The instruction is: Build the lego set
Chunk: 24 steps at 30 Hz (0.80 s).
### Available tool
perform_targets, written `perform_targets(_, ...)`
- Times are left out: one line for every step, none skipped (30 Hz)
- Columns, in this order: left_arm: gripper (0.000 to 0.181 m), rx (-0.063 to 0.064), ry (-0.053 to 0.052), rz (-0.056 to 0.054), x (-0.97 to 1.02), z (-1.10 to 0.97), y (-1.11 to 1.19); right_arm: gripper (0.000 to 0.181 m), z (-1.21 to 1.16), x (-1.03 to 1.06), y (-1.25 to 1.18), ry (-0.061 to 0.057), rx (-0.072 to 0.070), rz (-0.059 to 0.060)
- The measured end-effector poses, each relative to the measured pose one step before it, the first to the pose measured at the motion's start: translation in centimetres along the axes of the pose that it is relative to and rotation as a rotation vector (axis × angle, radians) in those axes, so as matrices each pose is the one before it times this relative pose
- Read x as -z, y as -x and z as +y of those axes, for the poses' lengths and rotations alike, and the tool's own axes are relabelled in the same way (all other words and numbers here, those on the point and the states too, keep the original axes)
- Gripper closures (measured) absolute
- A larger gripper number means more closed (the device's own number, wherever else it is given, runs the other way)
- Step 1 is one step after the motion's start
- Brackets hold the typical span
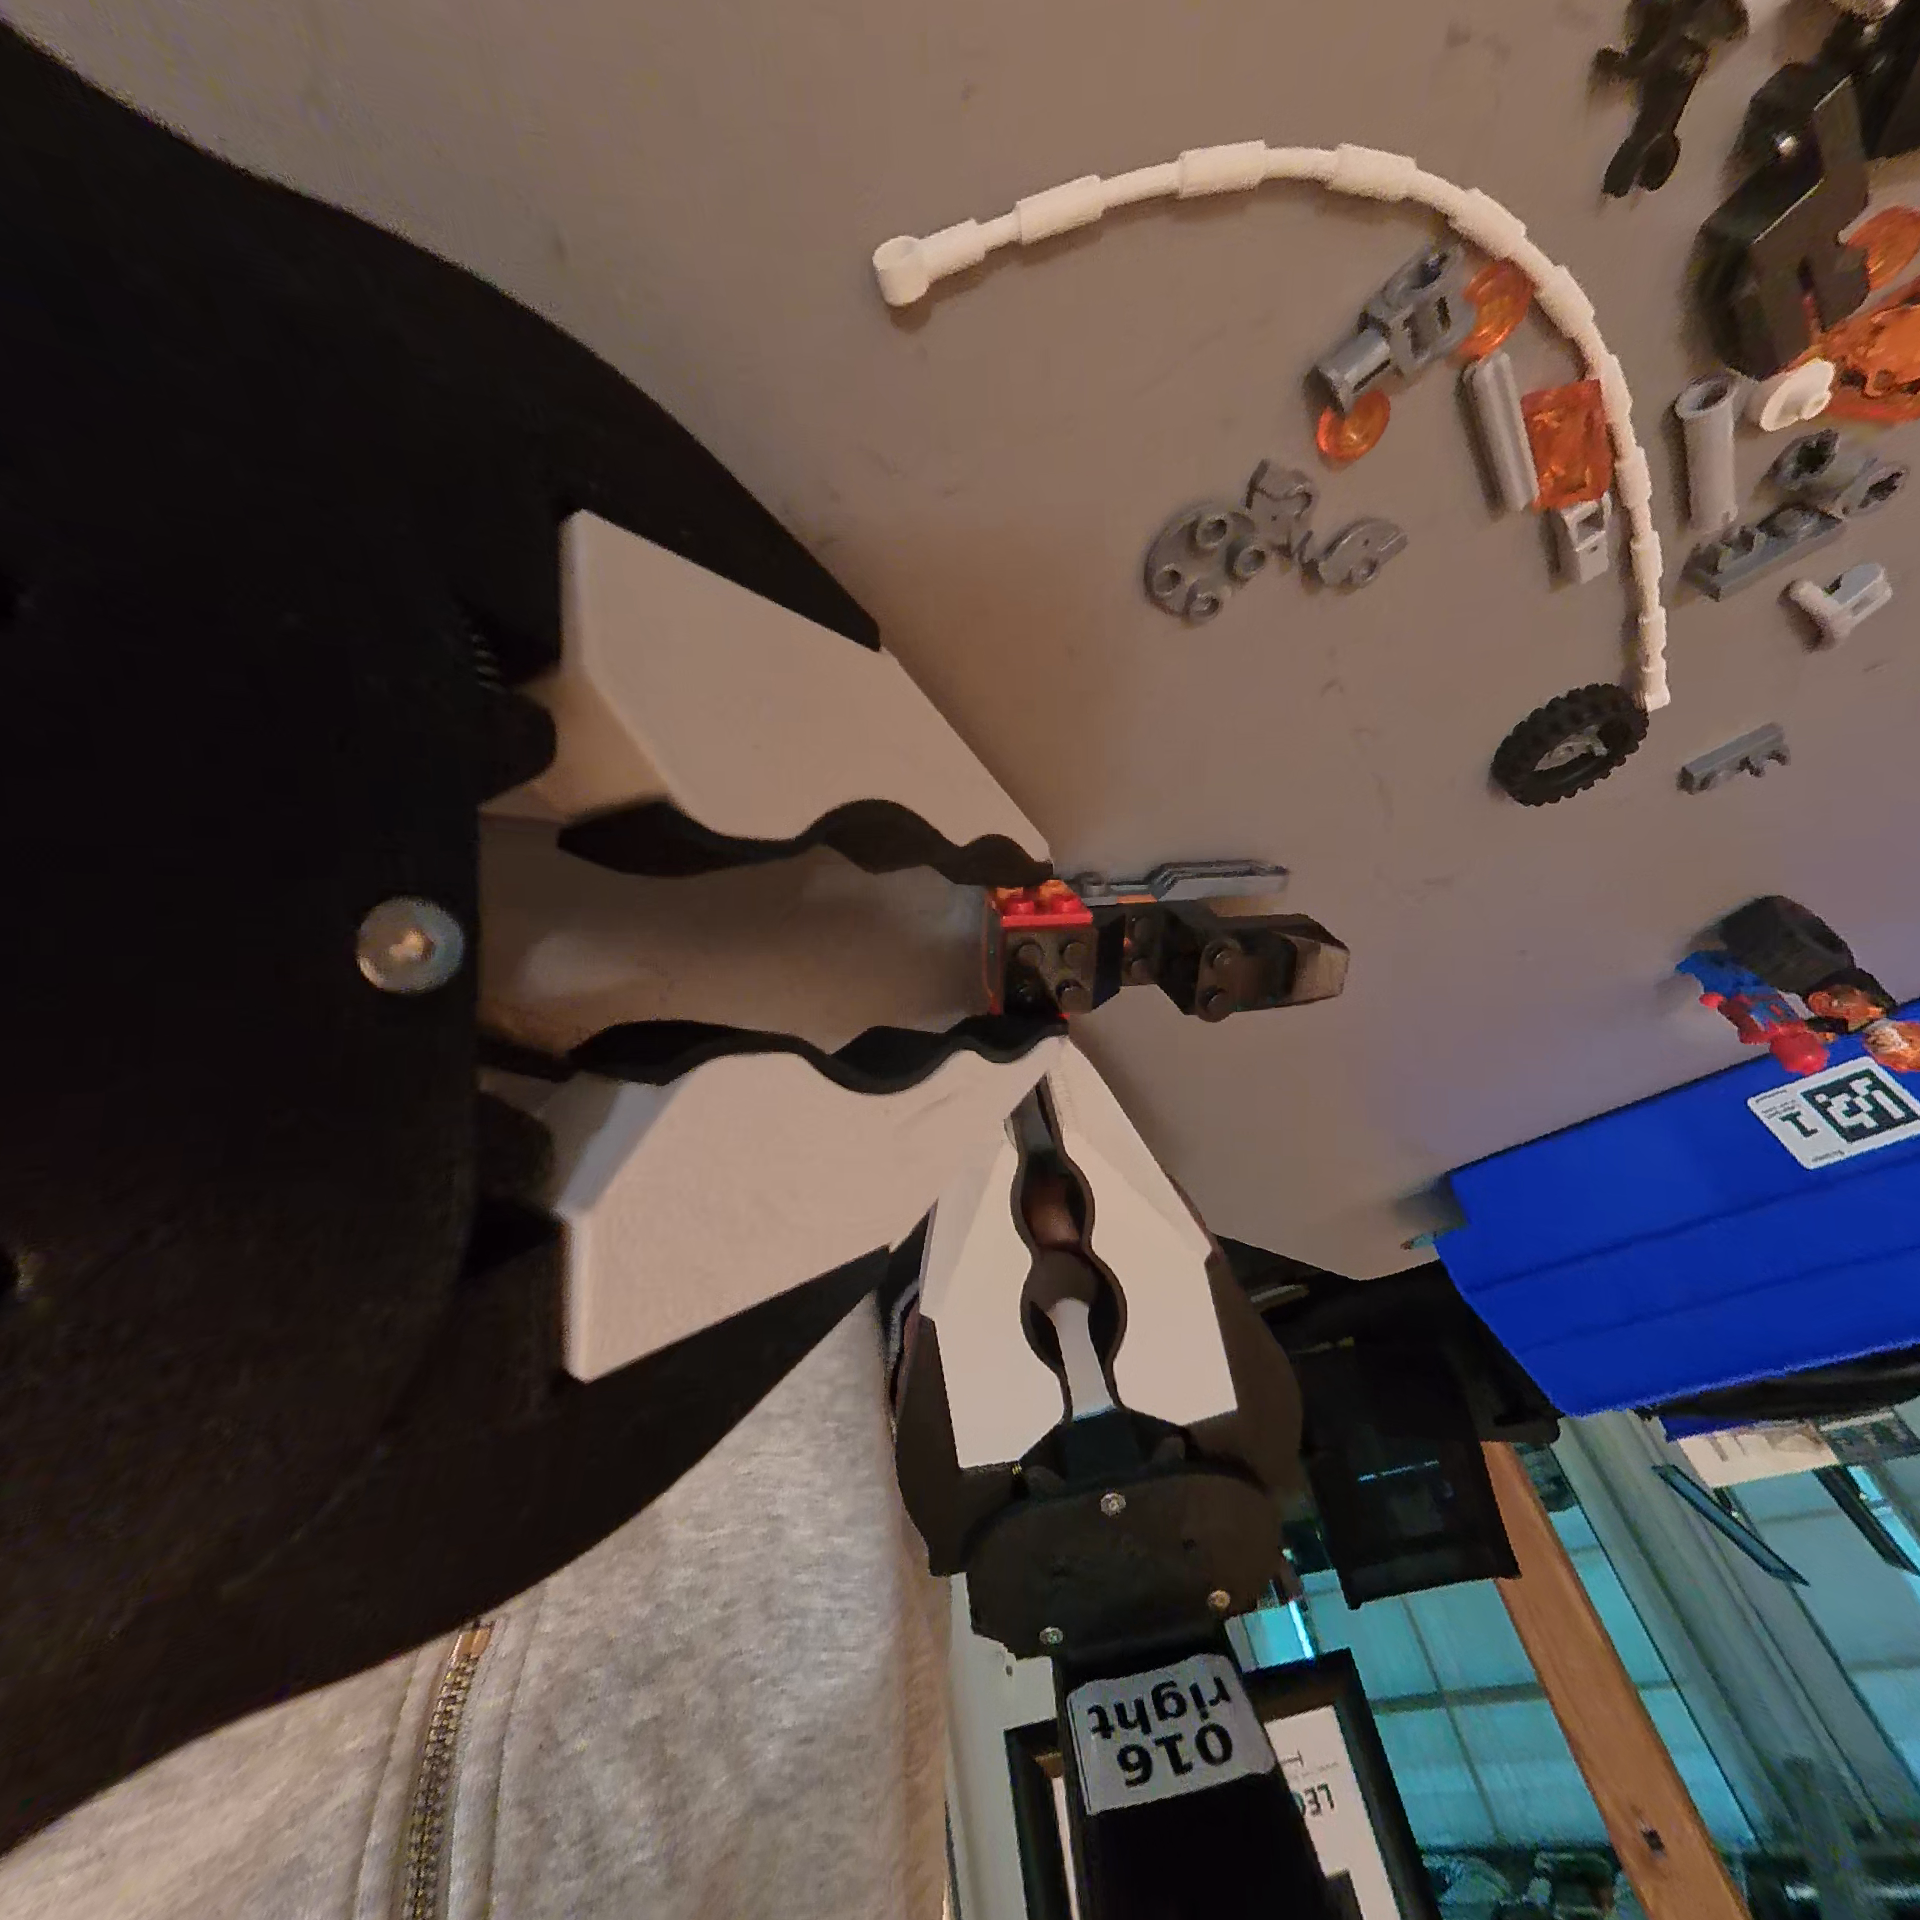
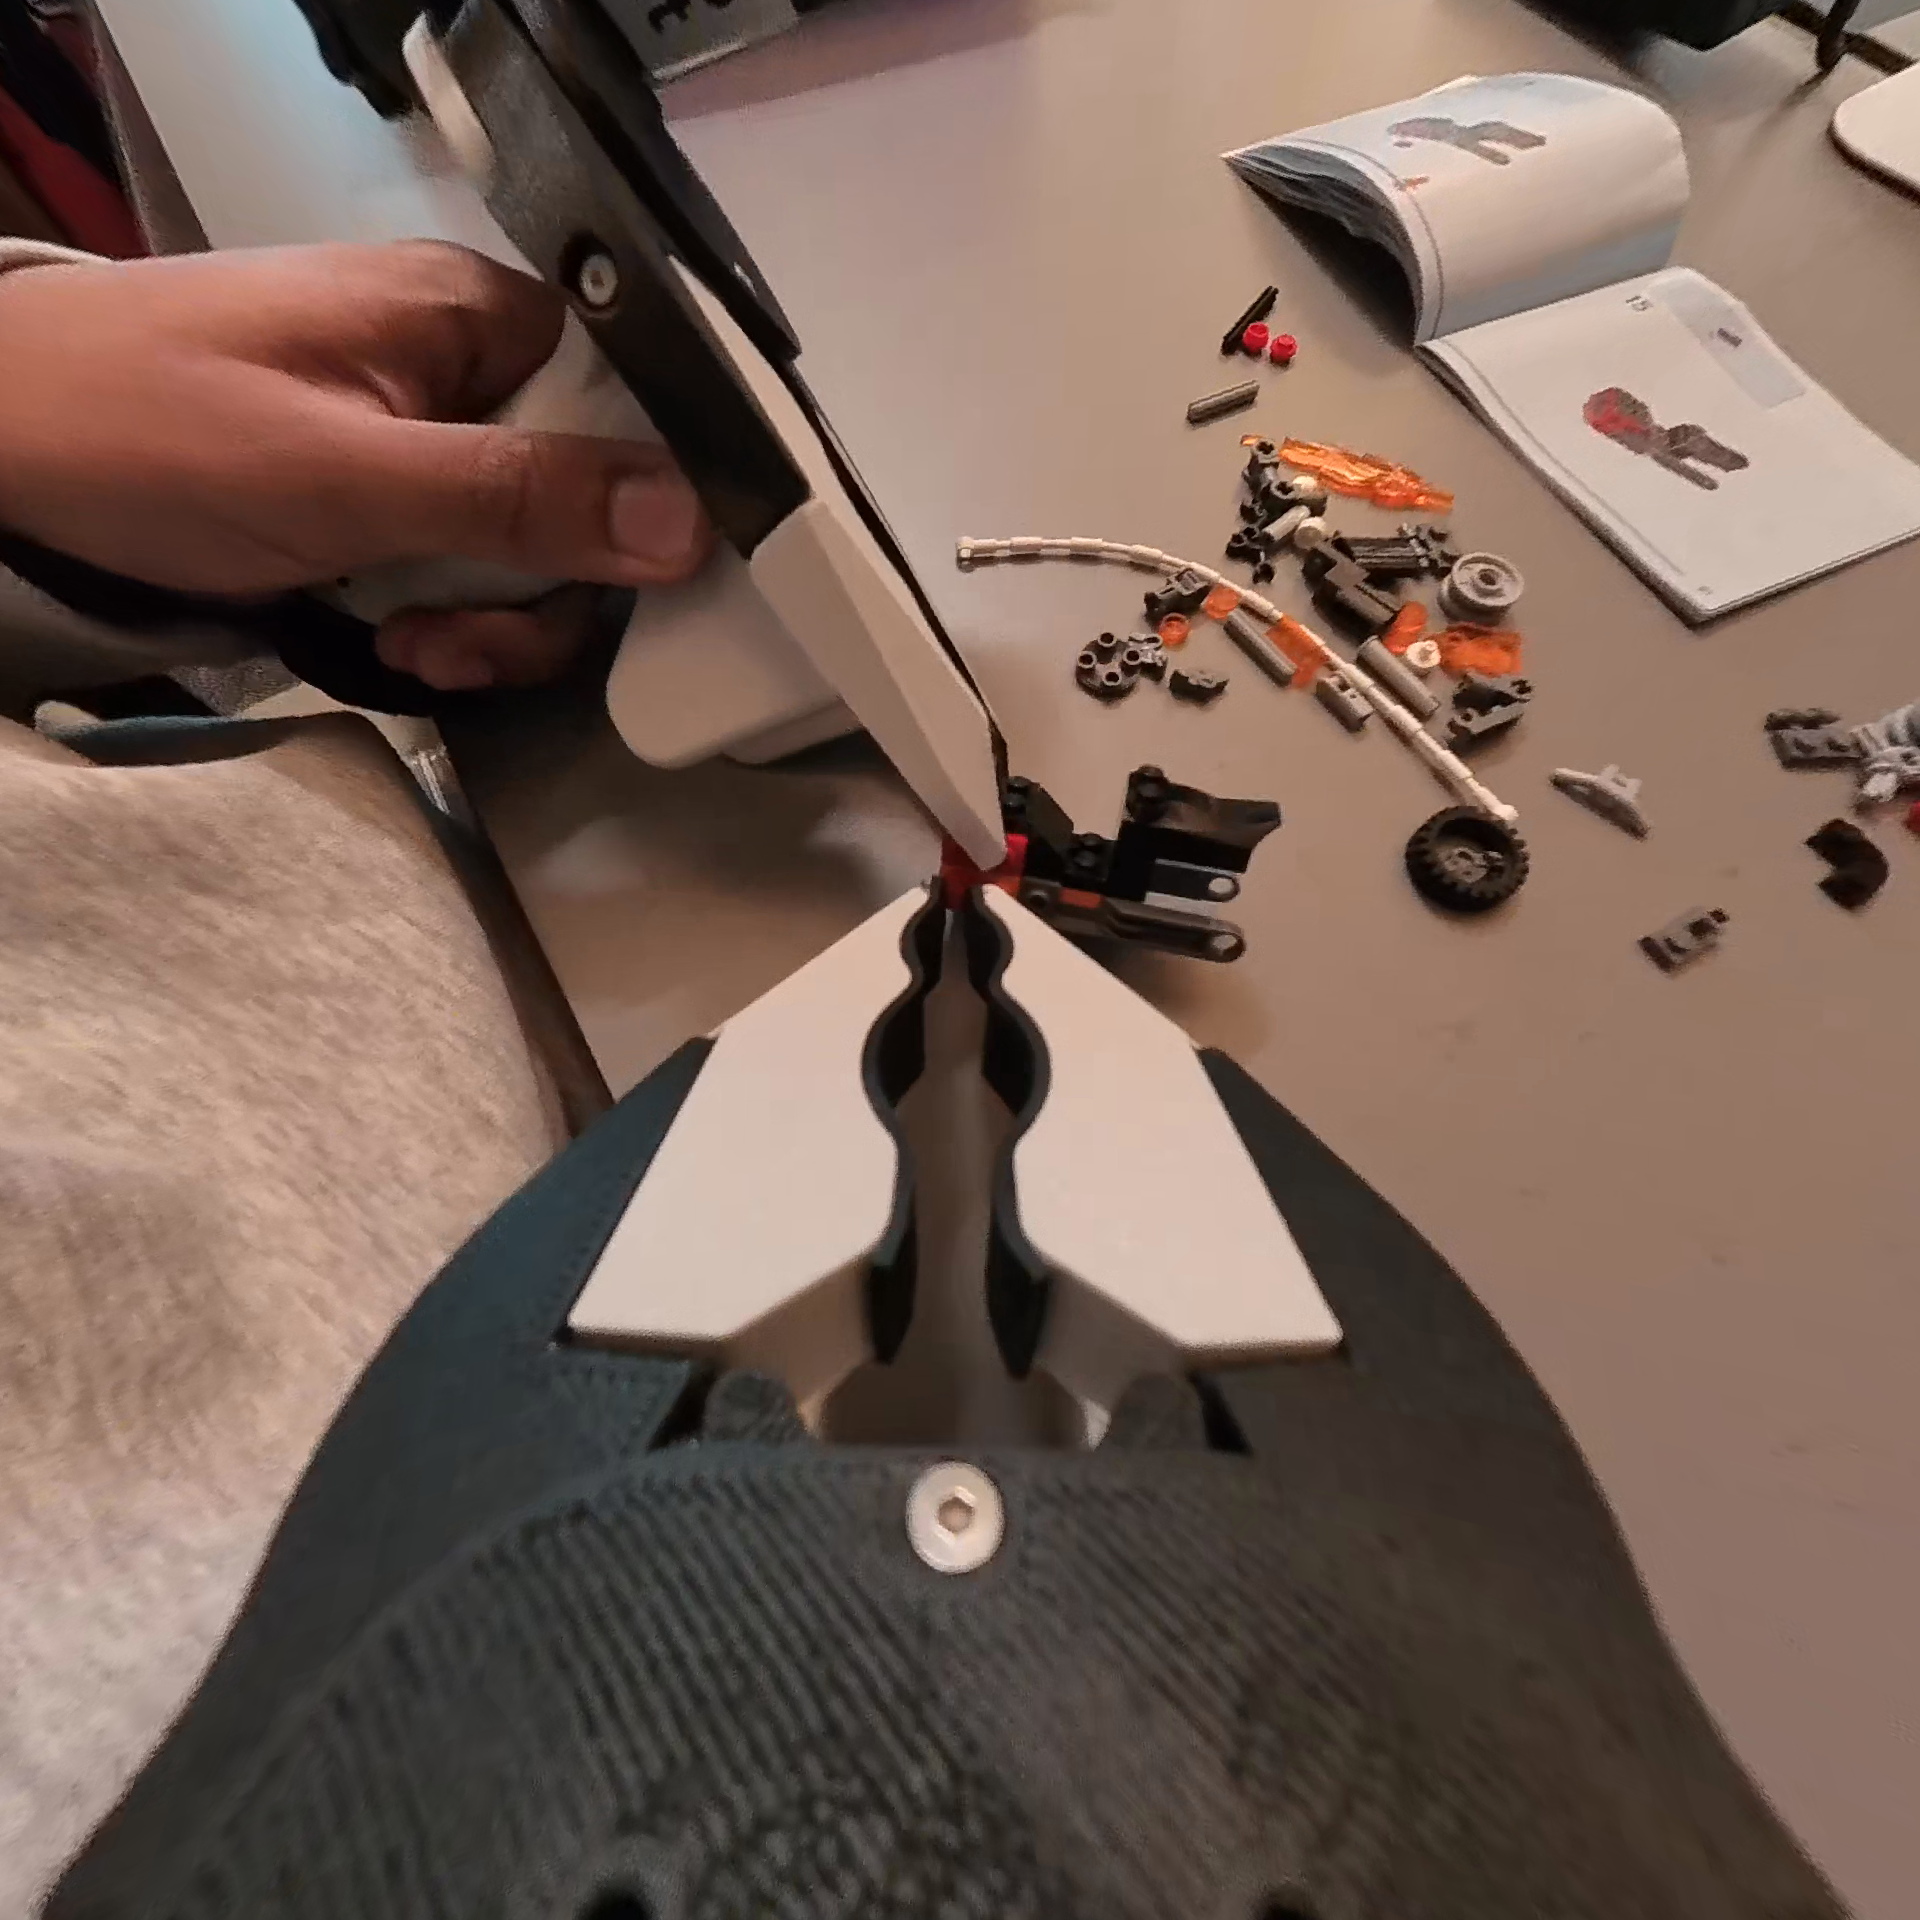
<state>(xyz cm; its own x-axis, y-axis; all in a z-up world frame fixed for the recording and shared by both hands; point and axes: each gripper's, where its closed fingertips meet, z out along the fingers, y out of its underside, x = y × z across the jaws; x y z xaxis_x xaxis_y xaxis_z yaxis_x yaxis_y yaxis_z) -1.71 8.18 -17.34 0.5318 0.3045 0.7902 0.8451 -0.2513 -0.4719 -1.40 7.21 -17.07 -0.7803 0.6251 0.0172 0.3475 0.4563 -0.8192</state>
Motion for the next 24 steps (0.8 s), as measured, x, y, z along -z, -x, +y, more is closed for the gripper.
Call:
perform_targets(0.156, -0.0019, -0.0028, 0.0103, 0.02, -0.034, -0.09, 0.179, -0.066, 0.08, 0.002, -0.0108, -0.0038, -0.002)
perform_targets(0.155, -0.0043, -0.0023, 0.0067, 0.001, -0.039, -0.077, 0.179, -0.027, 0.069, -0.021, -0.0094, -0.0031, -0.0012)
perform_targets(0.155, -0.0094, 0.0006, 0.0005, -0.039, -0.012, -0.062, 0.179, 0.029, 0.081, -0.007, -0.004, -0.0004, -0.0008)
perform_targets(0.155, -0.0127, 0.0045, -0.0032, -0.073, 0.034, -0.064, 0.179, 0.066, 0.083, 0.015, -0.0001, 0.0057, 0.001)
perform_targets(0.155, -0.015, 0.0064, -0.0068, -0.104, 0.052, -0.052, 0.178, 0.11, 0.085, 0.002, 0.0022, 0.01, 0.0028)
perform_targets(0.155, -0.0207, 0.0087, -0.0089, -0.105, 0.074, -0.056, 0.178, 0.114, 0.087, 0.02, 0.0026, 0.0087, 0.0022)
perform_targets(0.155, -0.0203, 0.0099, -0.0111, -0.101, 0.072, -0.026, 0.178, 0.131, 0.083, 0.06, 0.0034, 0.0065, -0.001)
perform_targets(0.155, -0.0182, 0.0115, -0.0115, -0.09, 0.09, -0.028, 0.176, 0.172, 0.089, 0.067, 0.0045, 0.0037, -0.0035)
perform_targets(0.155, -0.0207, 0.0129, -0.0086, -0.084, 0.113, -0.037, 0.175, 0.162, 0.098, 0.08, 0.0038, 0.0014, -0.0057)
perform_targets(0.155, -0.02, 0.0115, -0.0071, -0.082, 0.103, -0.043, 0.174, 0.14, 0.13, 0.074, 0.0013, 0.0007, -0.0075)
perform_targets(0.155, -0.0124, 0.0082, -0.0071, -0.048, 0.078, -0.026, 0.175, 0.091, 0.144, -0.01, -0.0012, -0.0011, -0.0025)
perform_targets(0.155, -0.0081, 0.0054, -0.0048, -0.041, 0.045, -0.006, 0.175, 0.069, 0.152, -0.068, -0.0029, -0.0023, 0.0004)
perform_targets(0.155, -0.0101, 0.0049, -0.0023, -0.032, 0.049, -0.045, 0.175, 0.021, 0.133, -0.03, -0.004, -0.0021, -0.0028)
perform_targets(0.155, -0.0119, 0.006, -0.0011, -0.032, 0.059, -0.051, 0.175, 0.024, 0.127, -0.018, -0.003, -0.0019, -0.0028)
perform_targets(0.155, -0.011, 0.0057, -0.0016, -0.026, 0.064, -0.055, 0.175, 0.07, 0.113, -0.018, -0.0008, -0.0005, -0.0026)
perform_targets(0.155, -0.0128, 0.0056, -0.0022, -0.033, 0.072, -0.063, 0.175, 0.117, 0.115, -0.016, 0.0015, 0.0028, -0.0023)
perform_targets(0.155, -0.0168, 0.0078, -0.0031, -0.033, 0.105, -0.085, 0.175, 0.155, 0.152, -0.151, 0.0029, 0.0051, 0.0045)
perform_targets(0.155, -0.0198, 0.0079, -0.0058, -0.043, 0.109, -0.074, 0.175, 0.163, 0.181, -0.205, 0.003, 0.0076, 0.0073)
perform_targets(0.154, -0.0216, 0.0092, -0.0056, -0.054, 0.115, -0.094, 0.175, 0.173, 0.2, -0.202, 0.0024, 0.0092, 0.0056)
perform_targets(0.154, -0.017, 0.0081, -0.0094, -0.054, 0.092, -0.02, 0.176, 0.202, 0.201, -0.244, 0.0038, 0.0061, 0.0076)
perform_targets(0.154, -0.0128, 0.0077, -0.0065, -0.057, 0.073, -0.033, 0.176, 0.19, 0.18, -0.213, 0.0048, 0.0018, 0.0051)
perform_targets(0.152, -0.0086, 0.0062, -0.0008, -0.03, 0.052, -0.079, 0.176, 0.135, 0.17, -0.09, 0.002, -0.002, -0.0019)
perform_targets(0.148, -0.0039, 0.002, 0.0067, 0.015, 0.015, -0.155, 0.176, 0.039, 0.175, -0.049, -0.0023, -0.0054, -0.0038)
perform_targets(0.141, -0.0024, -0.0028, 0.0152, 0.104, -0.016, -0.245, 0.176, -0.027, 0.174, 0.004, -0.0062, -0.0051, -0.0041)
